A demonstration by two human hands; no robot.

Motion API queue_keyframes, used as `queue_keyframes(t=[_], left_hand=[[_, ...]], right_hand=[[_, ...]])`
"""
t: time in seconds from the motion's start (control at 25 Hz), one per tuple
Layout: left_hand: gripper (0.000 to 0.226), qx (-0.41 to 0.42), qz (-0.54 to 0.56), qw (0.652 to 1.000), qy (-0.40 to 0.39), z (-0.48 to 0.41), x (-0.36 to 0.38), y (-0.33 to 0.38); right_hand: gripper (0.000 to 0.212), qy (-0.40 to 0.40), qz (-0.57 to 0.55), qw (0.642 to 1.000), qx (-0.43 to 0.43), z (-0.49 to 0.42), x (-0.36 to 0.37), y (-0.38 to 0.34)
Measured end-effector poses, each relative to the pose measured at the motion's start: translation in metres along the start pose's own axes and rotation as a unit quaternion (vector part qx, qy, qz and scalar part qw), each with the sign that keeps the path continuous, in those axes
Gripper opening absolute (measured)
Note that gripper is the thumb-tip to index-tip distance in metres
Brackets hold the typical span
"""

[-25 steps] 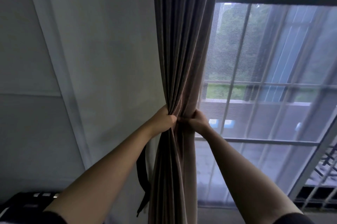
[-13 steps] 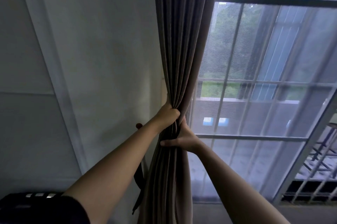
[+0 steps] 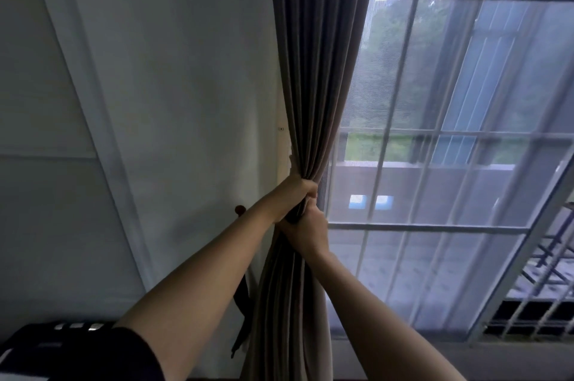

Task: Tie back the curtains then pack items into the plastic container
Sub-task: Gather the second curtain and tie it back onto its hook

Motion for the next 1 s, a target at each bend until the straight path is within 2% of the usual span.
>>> queue_keyframes(t=[0.08,0.2,0.32,0.4,0.48,0.6,0.64,0.76,0.88,1.0], left_hand=[[0.086,0.016,0.031,0.999,-0.020,-0.003,-0.004,0.007],[0.088,0.015,0.107,0.990,-0.092,0.002,0.001,0.015],[0.096,0.043,0.238,0.968,-0.064,0.006,-0.001,0.016],[0.099,0.042,0.275,0.959,-0.058,0.004,0.000,0.011],[0.085,0.025,0.270,0.961,-0.052,0.002,0.000,0.006],[0.050,0.021,0.218,0.976,0.002,-0.003,-0.012,0.001],[0.048,0.019,0.187,0.982,0.010,-0.005,-0.016,-0.002],[0.061,-0.012,0.144,0.989,-0.011,-0.007,-0.018,-0.020],[0.068,-0.008,0.165,0.986,-0.020,-0.009,-0.017,-0.028],[0.063,0.014,0.201,0.979,-0.023,-0.006,-0.021,-0.023]], right_hand=[[0.064,0.017,0.047,0.999,0.006,-0.001,0.004,-0.005],[0.061,0.032,0.064,0.997,0.030,0.001,0.004,-0.006],[0.056,0.048,0.038,0.997,0.036,0.009,0.002,-0.004],[0.052,0.055,-0.002,0.997,0.046,0.014,0.003,0.000],[0.042,0.056,-0.029,0.996,0.066,0.017,0.005,0.008],[0.036,0.047,-0.016,0.994,0.094,0.018,0.006,0.013],[0.035,0.041,-0.004,0.995,0.094,0.017,0.007,0.013],[0.035,0.030,0.004,0.995,0.091,0.018,0.012,0.012],[0.034,0.051,-0.011,0.995,0.080,0.025,0.014,0.015],[0.035,0.051,-0.001,0.996,0.073,0.022,0.020,0.014]])
Point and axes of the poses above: each hand's wrist, its own z-axis away from the middle knuckle, its own x-axis out of the palm, y = z × x, the point moved 8 cm from there along -z, towards the middle knuckle, and after that the axes turned 6 degrees about x, right-handed, at the moved point
